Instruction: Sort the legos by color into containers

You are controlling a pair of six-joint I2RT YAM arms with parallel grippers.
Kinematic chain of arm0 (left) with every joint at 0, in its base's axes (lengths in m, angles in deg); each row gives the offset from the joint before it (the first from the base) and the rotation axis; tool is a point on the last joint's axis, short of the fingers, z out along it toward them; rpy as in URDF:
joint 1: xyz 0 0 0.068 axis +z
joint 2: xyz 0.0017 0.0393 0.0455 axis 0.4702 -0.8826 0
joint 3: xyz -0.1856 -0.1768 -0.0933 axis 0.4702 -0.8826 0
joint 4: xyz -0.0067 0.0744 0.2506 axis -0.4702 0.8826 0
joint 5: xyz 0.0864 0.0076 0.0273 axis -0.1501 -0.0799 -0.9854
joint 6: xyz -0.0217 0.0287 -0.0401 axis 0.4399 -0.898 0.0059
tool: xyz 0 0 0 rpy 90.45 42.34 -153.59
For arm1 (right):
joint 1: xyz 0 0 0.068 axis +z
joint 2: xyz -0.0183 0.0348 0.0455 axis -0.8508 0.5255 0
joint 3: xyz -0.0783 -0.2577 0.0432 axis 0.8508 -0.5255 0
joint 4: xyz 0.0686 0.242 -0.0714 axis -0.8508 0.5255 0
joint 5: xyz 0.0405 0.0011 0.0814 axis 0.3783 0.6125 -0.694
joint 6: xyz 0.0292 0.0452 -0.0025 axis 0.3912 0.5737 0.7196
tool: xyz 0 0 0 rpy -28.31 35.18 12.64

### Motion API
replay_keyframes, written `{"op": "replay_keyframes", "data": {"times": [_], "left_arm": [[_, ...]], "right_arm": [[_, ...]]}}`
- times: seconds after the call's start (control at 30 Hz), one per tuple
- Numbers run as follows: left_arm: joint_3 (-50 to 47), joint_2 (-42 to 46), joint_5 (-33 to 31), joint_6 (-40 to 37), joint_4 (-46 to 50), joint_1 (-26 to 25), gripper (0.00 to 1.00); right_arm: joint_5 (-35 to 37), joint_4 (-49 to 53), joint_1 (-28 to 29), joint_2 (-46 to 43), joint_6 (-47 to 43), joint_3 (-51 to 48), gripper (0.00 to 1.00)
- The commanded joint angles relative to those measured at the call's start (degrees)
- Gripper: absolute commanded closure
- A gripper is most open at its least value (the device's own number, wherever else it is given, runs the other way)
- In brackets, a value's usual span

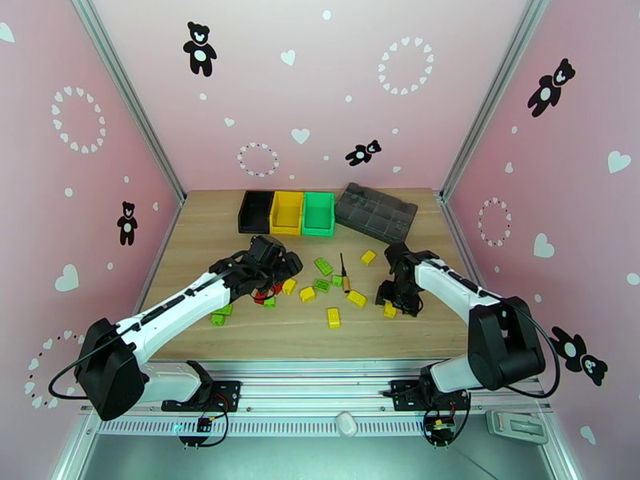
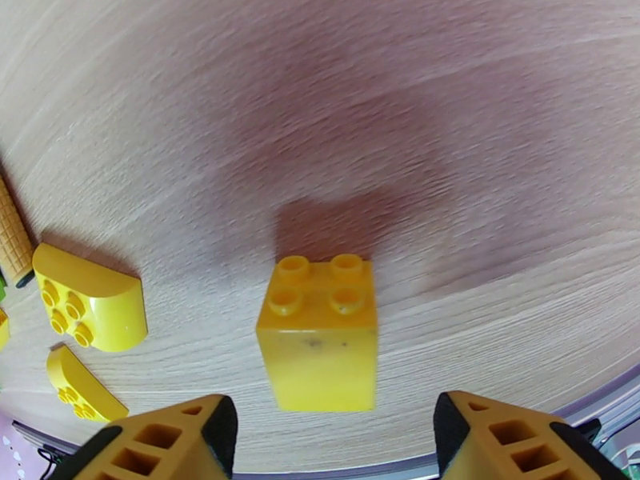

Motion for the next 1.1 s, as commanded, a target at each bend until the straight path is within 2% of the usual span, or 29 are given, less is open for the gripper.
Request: {"op": "replay_keyframes", "data": {"times": [0.0,0.4,0.77,1.07], "left_arm": [[0.0,-0.4,2.3,-0.1,-0.4,1.3,0.02],[-2.6,2.1,4.9,-0.8,-0.8,5.3,0.01],[-1.8,2.1,8.2,-2.7,-0.8,7.7,0.02],[4.1,-3.8,14.3,-6.5,-3.0,9.3,0.02]], "right_arm": [[0.9,-0.1,0.4,0.9,1.0,-0.1,0.34],[1.4,-1.3,1.2,3.2,2.3,-0.2,0.44],[1.2,-2.2,1.7,3.1,3.8,0.2,0.64],[-6.2,-4.6,3.6,-0.3,6.8,6.2,0.69]]}}
